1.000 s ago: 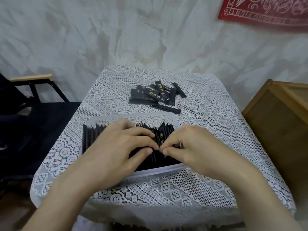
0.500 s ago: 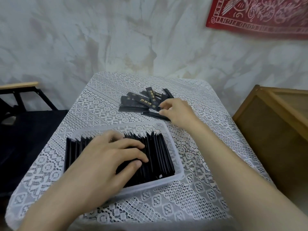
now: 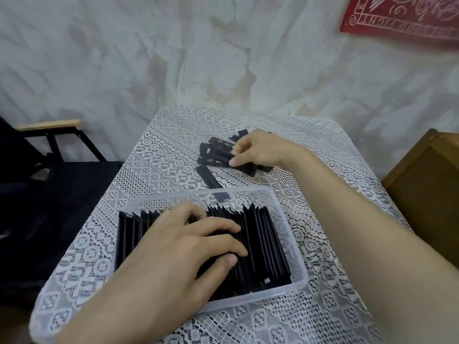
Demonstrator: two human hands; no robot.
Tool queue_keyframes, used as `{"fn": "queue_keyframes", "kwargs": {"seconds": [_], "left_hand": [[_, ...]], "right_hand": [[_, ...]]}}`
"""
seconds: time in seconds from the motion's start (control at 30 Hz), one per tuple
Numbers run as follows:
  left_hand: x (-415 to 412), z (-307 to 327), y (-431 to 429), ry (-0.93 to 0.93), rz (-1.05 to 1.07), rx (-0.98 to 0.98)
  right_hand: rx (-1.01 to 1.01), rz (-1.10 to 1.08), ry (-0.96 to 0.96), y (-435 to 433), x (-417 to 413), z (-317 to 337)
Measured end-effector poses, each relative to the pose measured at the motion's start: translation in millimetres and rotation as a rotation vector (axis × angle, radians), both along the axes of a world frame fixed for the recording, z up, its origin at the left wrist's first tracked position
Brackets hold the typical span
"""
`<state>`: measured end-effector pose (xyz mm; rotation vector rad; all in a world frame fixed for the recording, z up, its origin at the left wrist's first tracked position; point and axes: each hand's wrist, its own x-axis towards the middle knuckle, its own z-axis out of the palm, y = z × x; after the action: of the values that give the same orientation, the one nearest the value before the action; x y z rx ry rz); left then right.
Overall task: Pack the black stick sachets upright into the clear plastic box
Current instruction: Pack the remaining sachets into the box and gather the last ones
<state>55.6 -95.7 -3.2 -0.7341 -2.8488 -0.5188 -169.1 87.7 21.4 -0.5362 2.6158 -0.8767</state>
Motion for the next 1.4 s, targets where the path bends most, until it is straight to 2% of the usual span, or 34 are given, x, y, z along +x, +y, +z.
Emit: {"fn": "queue_keyframes", "kwargs": {"seconds": [0.17,0.33,0.53,0.67,0.83,1.07,1.23,1.4], "left_hand": [[-1,-1,0,0.012,-0.003,0.005],[-1,2,1,0.003,-0.003,0.009],[1,5,0,-0.052,0.008,0.016],[2,6,1,-0.055,0.005,0.015],[2,4,0,-0.044,0.01,0.012],[1,2,0,-0.023,0.011,0.018],[0,1,1,-0.001,0.019,0.019],[-2,-2,0,0.021,0.021,0.013]], "right_hand": [[-0.041,-0.011,-0.201,-38,-5,-10],[0.182,0.09,-0.111,-50,-10,-21],[0.199,0.099,-0.184,-50,-7,-23],[0.337,0.17,-0.092,-57,-2,-22],[0.342,0.165,-0.018,-43,-4,-18],[0.161,0.025,0.079,-18,-20,-5],[0.346,0.052,0.27,-31,-29,-16],[0.359,0.081,0.166,-36,-32,-20]]}}
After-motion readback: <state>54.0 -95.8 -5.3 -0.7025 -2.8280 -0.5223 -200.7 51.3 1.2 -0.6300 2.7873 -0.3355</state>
